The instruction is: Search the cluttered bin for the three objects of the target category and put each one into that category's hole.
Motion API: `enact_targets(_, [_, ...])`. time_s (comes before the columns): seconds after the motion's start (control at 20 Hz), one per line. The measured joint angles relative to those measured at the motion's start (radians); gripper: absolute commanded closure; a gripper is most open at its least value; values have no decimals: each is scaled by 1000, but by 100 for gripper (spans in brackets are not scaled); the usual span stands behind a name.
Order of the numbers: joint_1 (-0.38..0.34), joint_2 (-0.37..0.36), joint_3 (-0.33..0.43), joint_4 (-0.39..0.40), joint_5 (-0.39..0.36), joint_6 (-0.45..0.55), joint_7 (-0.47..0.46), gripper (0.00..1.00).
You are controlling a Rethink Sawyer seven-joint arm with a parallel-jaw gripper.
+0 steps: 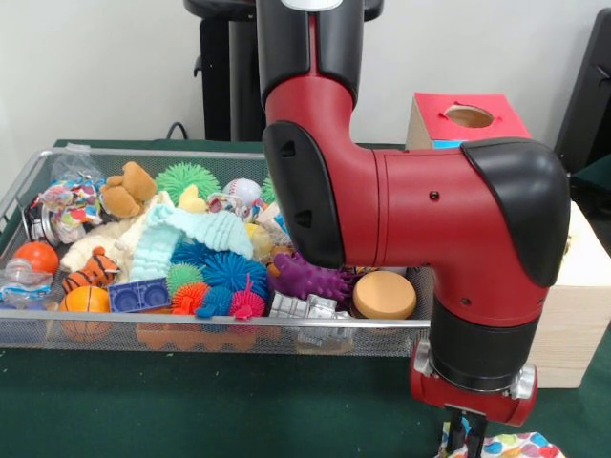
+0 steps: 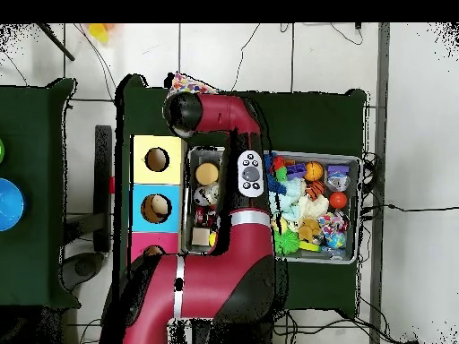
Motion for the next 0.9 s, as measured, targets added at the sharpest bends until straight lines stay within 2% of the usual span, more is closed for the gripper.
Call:
enact_targets(0.35, [0, -19, 1, 22, 0, 0, 0, 100])
enact_targets(0.6, [1, -113, 1, 94, 4, 17, 0, 100])
enact_targets(0.9, [1, -204, 0, 126, 6, 29, 0, 100])
